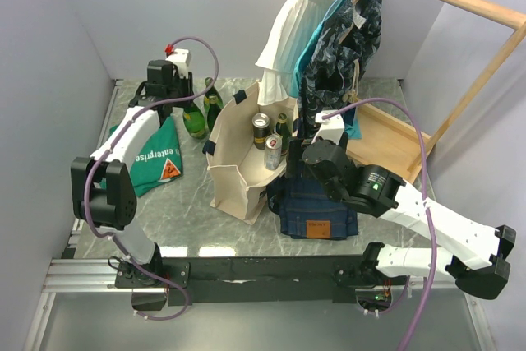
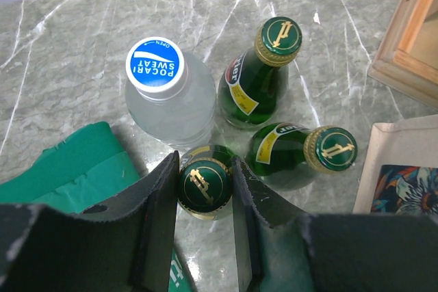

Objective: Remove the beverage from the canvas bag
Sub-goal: Place the drink at the center of the board, then take out the drink from the canvas bag.

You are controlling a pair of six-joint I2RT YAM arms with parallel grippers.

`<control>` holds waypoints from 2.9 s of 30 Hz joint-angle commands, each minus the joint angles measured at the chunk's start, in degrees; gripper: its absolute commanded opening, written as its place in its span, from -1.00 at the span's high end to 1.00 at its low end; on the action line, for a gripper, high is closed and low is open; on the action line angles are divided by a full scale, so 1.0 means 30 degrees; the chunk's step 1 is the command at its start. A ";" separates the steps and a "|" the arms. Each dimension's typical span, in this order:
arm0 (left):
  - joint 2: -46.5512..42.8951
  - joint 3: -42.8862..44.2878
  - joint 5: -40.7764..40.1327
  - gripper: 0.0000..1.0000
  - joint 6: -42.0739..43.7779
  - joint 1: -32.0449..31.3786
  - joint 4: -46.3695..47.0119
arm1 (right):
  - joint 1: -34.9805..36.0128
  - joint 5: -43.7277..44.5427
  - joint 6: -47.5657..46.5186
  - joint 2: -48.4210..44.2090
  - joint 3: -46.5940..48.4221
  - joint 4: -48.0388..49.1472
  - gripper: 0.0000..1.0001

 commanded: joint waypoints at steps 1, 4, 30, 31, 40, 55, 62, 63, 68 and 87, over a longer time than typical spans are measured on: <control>-0.0384 0.0468 -0.0394 0.98 0.0160 -0.0172 0.3260 | -0.0179 0.0525 0.0211 -0.0205 -0.0054 0.0497 -1.00; -0.0266 0.0498 -0.0394 0.98 0.0160 -0.0201 0.3290 | -0.0208 0.0525 0.0269 -0.0234 -0.0055 0.0468 -1.00; 0.0554 0.1349 -0.0950 0.98 0.0014 -0.0758 0.3201 | -0.0530 0.0291 0.0182 -0.0410 -0.0670 0.0731 -1.00; 0.0525 0.1260 -0.0950 0.98 0.0014 -0.0787 0.3289 | -0.0559 0.0291 0.0211 -0.0410 -0.0670 0.0702 -1.00; 0.0584 0.1201 -0.2063 0.80 -0.0103 -0.0846 0.2939 | -0.0589 0.0145 0.0153 -0.0469 -0.0641 0.0760 -1.00; 0.0466 0.0967 -0.3294 0.20 -0.0280 -0.0992 0.2764 | -0.0589 -0.0206 0.0445 -0.0762 -0.0553 0.0496 -1.00; 0.0495 0.0879 -0.3880 0.01 -0.0221 -0.1110 0.2676 | -0.0589 -0.0353 0.0650 -0.0791 -0.0523 0.0263 -1.00; 0.0467 0.0908 -0.4025 0.00 -0.0249 -0.1139 0.2646 | -0.0589 -0.0353 0.0680 -0.0791 -0.0523 0.0233 -1.00; 0.0408 0.0820 -0.4232 -0.04 -0.0250 -0.1197 0.2675 | -0.0589 -0.0383 0.0797 -0.1025 -0.0582 0.0174 -1.00; -0.2315 0.3018 -0.2827 -0.51 -0.1861 -0.1227 -0.0079 | -0.0589 -0.0910 0.1295 -0.1758 -0.1285 0.0291 -1.00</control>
